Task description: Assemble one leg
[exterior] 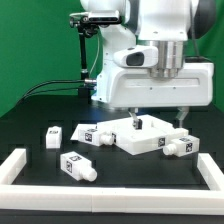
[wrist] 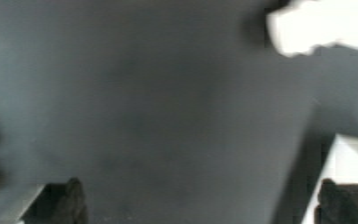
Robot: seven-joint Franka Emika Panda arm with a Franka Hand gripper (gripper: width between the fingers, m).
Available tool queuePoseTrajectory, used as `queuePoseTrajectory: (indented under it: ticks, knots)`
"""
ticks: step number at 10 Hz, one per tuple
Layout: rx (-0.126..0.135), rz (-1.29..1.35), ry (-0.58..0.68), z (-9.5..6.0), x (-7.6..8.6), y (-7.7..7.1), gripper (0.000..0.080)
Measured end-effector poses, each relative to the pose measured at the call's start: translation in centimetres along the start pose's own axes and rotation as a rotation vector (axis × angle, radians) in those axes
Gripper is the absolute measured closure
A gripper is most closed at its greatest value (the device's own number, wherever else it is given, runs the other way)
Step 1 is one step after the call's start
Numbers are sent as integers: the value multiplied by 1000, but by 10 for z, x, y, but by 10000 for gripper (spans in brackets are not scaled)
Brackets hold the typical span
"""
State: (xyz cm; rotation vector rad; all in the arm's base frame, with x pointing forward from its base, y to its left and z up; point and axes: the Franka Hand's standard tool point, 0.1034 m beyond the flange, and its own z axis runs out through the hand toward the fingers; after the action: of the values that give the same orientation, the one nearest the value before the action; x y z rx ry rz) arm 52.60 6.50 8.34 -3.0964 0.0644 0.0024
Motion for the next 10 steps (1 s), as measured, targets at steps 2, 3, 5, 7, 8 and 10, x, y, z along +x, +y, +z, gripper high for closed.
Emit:
queuePoseTrajectory:
  ticks: [2, 3, 5, 7, 8, 10]
  knots:
    - [16, 43, 22, -5, 9, -1, 151]
    - [15, 40, 19, -3, 8, -1, 151]
    - [15, 41, 18, -3, 8, -1, 151]
    - [20, 154, 4, 2, -1, 0, 151]
    - [15, 245, -16, 7, -11, -6, 151]
    - [8, 435, -57, 15, -25, -31, 151]
